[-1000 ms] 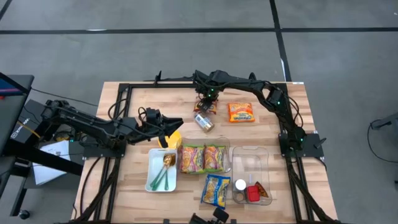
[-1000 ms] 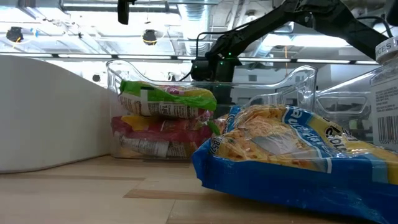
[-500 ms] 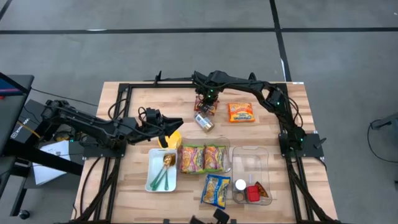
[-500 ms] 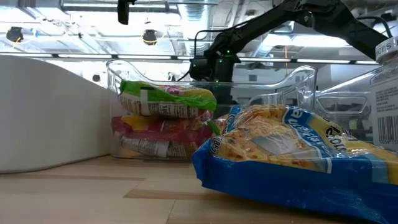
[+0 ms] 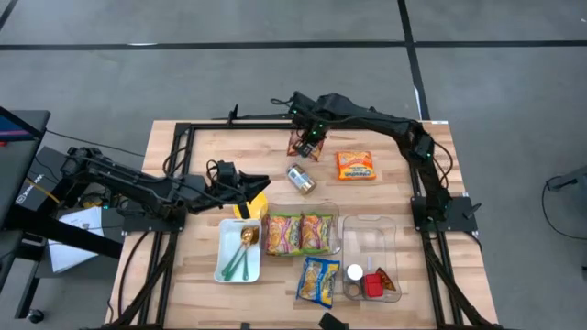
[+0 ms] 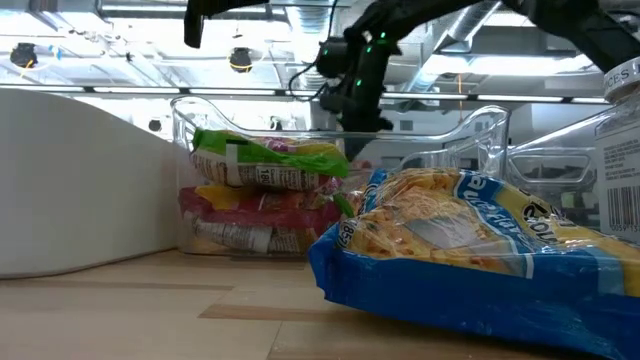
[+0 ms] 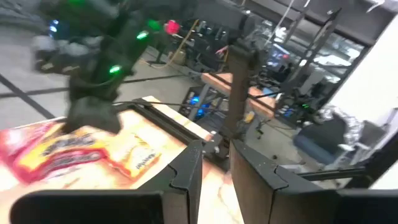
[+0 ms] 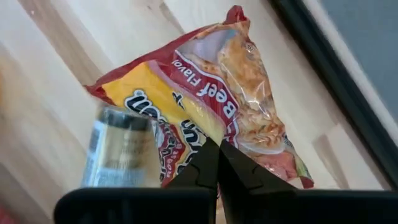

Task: Pick & Place Food Item
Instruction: Put the red noodle pack into the left transparent bin

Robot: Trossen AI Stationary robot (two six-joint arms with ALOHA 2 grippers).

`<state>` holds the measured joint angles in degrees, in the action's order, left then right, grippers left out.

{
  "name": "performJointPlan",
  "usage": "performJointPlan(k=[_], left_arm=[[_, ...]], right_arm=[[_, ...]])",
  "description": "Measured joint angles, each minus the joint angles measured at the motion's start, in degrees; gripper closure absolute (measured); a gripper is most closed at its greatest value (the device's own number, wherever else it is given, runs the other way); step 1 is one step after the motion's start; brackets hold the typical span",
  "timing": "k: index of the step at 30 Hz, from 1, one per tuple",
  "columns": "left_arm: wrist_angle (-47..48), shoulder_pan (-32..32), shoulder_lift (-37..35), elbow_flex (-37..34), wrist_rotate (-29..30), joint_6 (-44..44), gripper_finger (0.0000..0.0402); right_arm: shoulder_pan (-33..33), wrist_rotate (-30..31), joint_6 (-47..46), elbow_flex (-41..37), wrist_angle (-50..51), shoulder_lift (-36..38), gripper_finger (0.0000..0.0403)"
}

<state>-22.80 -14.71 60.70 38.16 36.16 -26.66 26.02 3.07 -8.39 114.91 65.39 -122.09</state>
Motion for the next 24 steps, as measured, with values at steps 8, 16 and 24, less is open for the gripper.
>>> performJointPlan(k=[8,16,24], left_arm=[[0.15,0.03,-0.01,-0.01,1.37,4.79,0.0325],[3.39,0.03,-2.94,-0.01,1.55,6.56,0.0325],[11.35,0.03,-9.85,-0.01,1.55,7.18,0.0325]], right_arm=[[-1.8,0.0,-0.21,0.0,6.09,6.15,0.0403],[-9.0,-2.22,9.79,0.0,14.86,12.3,0.0403],[-19.14,-6.56,21.85,0.0,17.78,17.36,0.0403]])
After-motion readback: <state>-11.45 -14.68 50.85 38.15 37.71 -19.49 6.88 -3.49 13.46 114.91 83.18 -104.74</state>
